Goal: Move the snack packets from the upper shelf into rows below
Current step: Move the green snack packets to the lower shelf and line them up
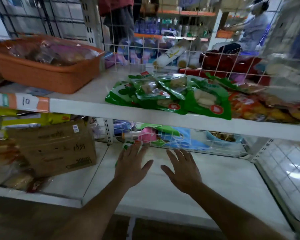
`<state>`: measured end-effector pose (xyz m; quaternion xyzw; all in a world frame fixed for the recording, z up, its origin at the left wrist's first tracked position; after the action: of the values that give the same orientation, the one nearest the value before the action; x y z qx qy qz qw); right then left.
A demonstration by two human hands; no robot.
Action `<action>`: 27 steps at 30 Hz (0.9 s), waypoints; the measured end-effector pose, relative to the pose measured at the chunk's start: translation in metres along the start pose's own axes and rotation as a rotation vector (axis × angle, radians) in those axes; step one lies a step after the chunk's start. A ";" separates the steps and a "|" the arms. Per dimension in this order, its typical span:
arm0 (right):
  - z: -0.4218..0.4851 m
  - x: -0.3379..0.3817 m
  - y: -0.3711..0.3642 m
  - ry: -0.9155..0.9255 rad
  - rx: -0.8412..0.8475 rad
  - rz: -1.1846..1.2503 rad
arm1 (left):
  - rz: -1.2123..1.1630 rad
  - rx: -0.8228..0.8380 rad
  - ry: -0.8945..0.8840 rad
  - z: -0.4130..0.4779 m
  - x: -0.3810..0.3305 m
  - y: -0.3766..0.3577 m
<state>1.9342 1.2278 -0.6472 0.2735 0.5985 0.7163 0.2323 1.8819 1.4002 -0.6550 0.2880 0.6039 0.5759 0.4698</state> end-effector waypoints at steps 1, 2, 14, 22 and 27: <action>-0.008 -0.001 0.009 -0.003 0.000 -0.003 | -0.003 -0.002 -0.003 -0.007 -0.007 0.007; -0.015 -0.001 0.019 -0.003 -0.001 -0.008 | -0.004 -0.005 -0.007 -0.013 -0.014 0.015; -0.086 0.003 0.114 -0.040 -0.154 -0.117 | -0.021 -0.125 -0.101 -0.086 -0.068 0.094; -0.102 0.022 0.184 0.007 -0.249 -0.139 | -0.048 -0.169 -0.195 -0.095 -0.096 0.153; -0.101 0.021 0.230 0.030 -0.399 -0.140 | -0.082 -0.294 -0.276 -0.089 -0.118 0.193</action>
<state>1.8498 1.1275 -0.4315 0.1690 0.4658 0.8066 0.3223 1.8104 1.2904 -0.4498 0.2674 0.4544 0.5934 0.6082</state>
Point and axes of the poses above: each hand's wrist, its own z-axis towards the middle knuckle, its own y-axis out of the back of the hand, x = y × z, the point moved 9 cm from there along z, towards the middle knuckle, and after that the axes turned 14 degrees about y, right-handed, at the moved point
